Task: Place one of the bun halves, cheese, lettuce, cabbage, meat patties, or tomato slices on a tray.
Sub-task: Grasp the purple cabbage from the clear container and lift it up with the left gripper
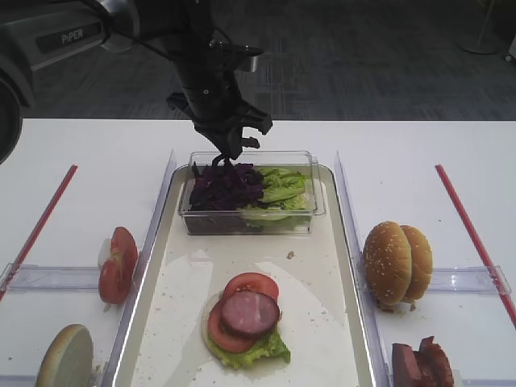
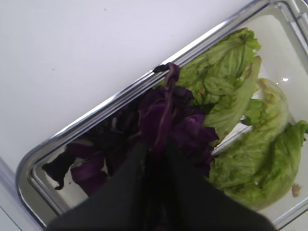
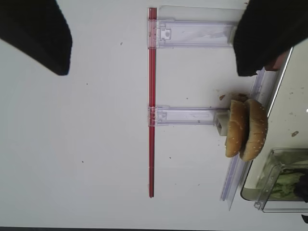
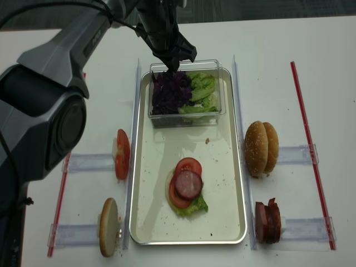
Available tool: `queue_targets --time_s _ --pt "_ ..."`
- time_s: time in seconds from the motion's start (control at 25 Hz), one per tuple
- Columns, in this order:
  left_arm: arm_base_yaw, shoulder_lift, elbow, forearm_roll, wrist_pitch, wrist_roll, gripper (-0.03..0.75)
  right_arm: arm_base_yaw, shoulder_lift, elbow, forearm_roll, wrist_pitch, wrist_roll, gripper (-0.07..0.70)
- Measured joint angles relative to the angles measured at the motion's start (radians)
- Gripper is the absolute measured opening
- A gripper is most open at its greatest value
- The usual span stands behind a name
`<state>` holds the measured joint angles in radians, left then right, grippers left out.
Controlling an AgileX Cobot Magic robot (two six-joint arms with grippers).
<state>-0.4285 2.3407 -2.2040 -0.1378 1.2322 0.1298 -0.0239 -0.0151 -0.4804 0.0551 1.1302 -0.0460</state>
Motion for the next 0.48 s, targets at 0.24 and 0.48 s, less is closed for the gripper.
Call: queue_targets --time_s 0.24,0.48 --pt "0.000 -0.008 0.000 -0.002 0.000 0.000 0.034 0.000 0.000 0.000 0.000 0.000 0.000 0.692" --pt "0.000 -0.008 0.000 -0.002 0.000 0.000 0.033 0.000 0.000 0.000 0.000 0.000 0.000 0.692"
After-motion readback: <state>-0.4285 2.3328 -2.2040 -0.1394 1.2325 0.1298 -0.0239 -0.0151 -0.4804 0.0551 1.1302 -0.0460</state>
